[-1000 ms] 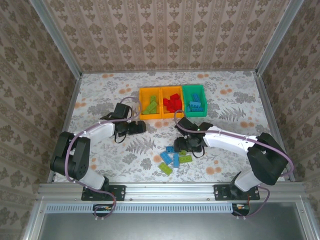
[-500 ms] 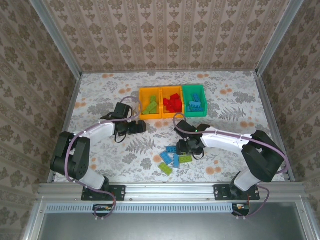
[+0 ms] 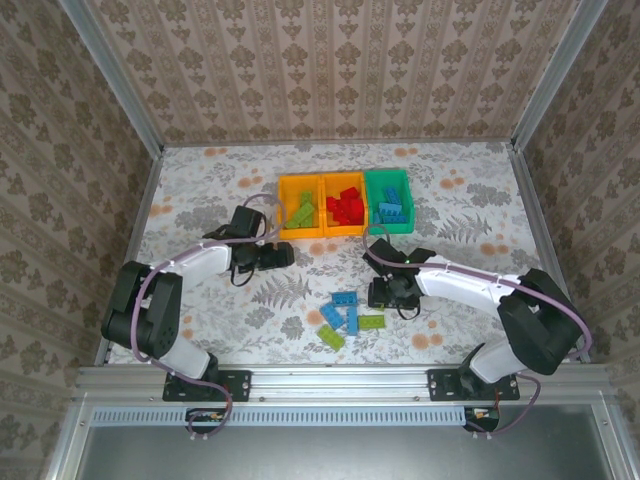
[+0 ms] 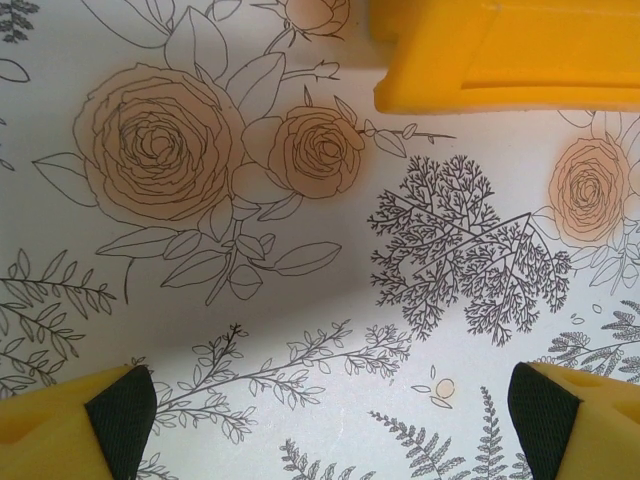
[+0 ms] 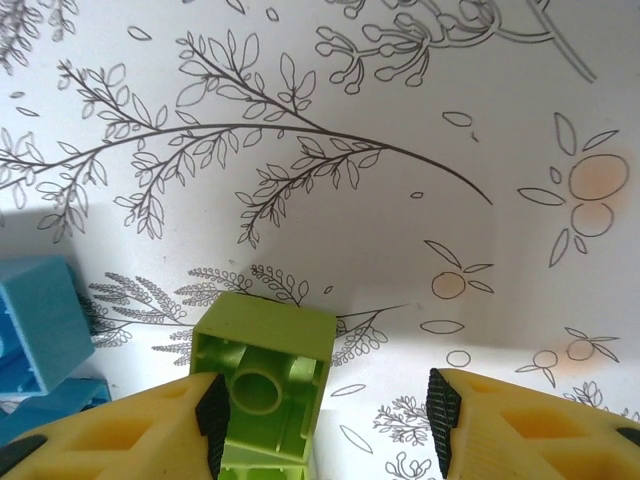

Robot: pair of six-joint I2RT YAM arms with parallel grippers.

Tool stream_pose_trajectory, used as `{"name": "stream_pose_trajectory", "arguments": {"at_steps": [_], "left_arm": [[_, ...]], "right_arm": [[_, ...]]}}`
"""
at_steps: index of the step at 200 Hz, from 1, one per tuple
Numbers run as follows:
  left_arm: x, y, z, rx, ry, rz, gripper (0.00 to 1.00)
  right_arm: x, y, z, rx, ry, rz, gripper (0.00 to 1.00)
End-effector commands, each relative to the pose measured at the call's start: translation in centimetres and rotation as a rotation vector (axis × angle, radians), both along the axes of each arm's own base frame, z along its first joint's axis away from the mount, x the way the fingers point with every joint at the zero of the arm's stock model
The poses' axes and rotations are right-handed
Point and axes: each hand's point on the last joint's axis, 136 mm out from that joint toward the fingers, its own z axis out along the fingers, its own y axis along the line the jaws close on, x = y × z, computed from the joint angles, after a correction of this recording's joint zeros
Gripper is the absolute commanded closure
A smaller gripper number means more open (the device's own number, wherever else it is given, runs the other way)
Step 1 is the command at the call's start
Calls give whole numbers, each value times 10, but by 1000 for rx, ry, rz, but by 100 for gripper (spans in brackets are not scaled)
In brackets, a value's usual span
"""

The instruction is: Sort the legos into containers by color

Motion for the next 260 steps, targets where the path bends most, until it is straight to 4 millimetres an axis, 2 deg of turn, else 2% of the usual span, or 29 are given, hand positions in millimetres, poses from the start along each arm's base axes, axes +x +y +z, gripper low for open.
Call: {"name": "stream_pose_trajectory", "arguments": {"at_steps": [1, 35, 66, 111, 152, 190, 207, 235, 260], "left_arm": [[8, -6, 5, -3, -23, -18, 5], [8, -8, 5, -3, -23, -24, 5], [8, -9, 4, -4, -21, -28, 5], [6, -8, 3, 1, -19, -28, 5], [5, -6, 4, 10, -24, -32, 5], [6, -7, 2, 10, -21, -33, 5], [7, -8, 3, 7, -21, -32, 5], [7, -8, 3, 9, -23, -31, 5], [5, -5, 3, 20, -23, -27, 5]], "right_arm": [[-4, -6, 7, -3, -17, -39, 41], [-7, 2, 10, 38, -23, -62, 40], [-9, 2, -3, 24, 7, -92, 37], [-2, 15, -13, 29, 34, -87, 35], [-7, 9, -23, -13, 70, -92, 49], [2, 6, -8, -41, 20, -53, 65], [12, 12, 2, -47, -6, -14, 69], [41, 32, 30, -34, -86, 69, 72], [75, 62, 57, -6, -158, 140, 72]]}}
